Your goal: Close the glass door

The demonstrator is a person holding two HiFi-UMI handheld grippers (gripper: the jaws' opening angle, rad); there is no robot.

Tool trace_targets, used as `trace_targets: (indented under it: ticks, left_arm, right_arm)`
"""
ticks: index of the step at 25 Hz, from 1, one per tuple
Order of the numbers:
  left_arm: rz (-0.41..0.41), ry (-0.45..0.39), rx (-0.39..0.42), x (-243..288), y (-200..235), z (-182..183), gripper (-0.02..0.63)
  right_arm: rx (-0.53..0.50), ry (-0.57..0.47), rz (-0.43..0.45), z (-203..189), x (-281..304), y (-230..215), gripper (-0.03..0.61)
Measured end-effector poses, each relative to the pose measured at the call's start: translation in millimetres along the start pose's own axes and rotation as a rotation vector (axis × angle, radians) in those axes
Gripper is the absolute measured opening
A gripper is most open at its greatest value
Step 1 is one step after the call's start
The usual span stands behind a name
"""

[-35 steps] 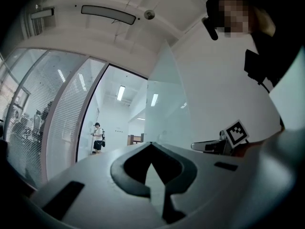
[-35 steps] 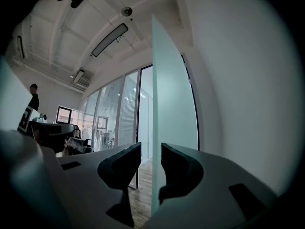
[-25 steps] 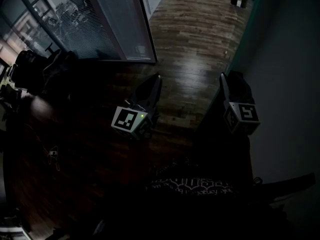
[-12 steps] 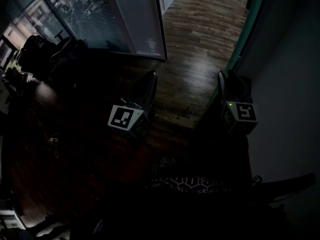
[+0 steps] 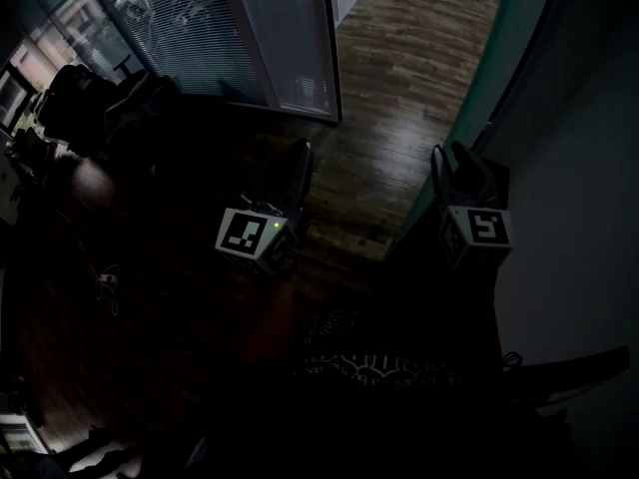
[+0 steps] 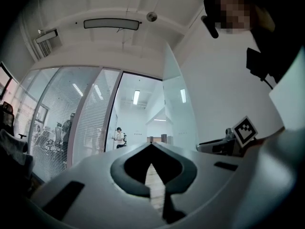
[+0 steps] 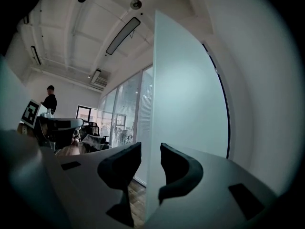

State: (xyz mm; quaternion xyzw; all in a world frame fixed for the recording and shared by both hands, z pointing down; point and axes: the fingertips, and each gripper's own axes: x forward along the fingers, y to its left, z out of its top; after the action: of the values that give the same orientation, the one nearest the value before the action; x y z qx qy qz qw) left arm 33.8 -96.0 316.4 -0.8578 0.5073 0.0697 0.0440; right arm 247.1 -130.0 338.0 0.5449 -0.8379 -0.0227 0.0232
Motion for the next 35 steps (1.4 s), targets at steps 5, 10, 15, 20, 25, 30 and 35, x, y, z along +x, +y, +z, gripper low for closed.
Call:
trace_targets:
  ticks: [5, 10, 15, 20, 25, 30, 35]
  left_arm:
    - [-0.027, 0.006, -0.008, 12.4, 28.6, -1.1, 0.002]
    - [-0.057, 0.002, -0.01, 27.6, 52.2, -0.5, 0.002]
    - [-0.073, -0.005, -0.004, 34.9, 82.4, 1.6, 0.002]
    - [-0.066, -0.008, 0.008, 34.0, 93.3, 5.3, 0.002]
    - [-0.057, -0.011, 0.012, 31.5, 102.7, 27.2, 0.002]
    - [-0.032, -0.003, 0.006, 40.3, 158.3, 4.7, 0.002]
    - [0.002, -0.004, 0.018, 49.4, 191.5, -3.4, 0.002]
  right_arm:
    - [-0.004, 0.011, 0.005, 2.0, 26.0, 16.1, 0.118]
    - [-0.018, 0.019, 0.002, 3.8, 55.6, 29.7, 0.117]
    - [-0.02, 0.019, -0.016, 5.8, 86.6, 42.6, 0.117]
    - [-0.024, 0.017, -0.023, 8.5, 97.6, 44.3, 0.117]
    - [-0.02, 0.016, -0.027, 32.2, 108.1, 50.3, 0.117]
    - [-0.022, 0.022, -0.025, 15.5, 166.7, 70.6, 0.117]
    - [-0.009, 0.018, -0.027, 12.7, 203.9, 77.4, 0.117]
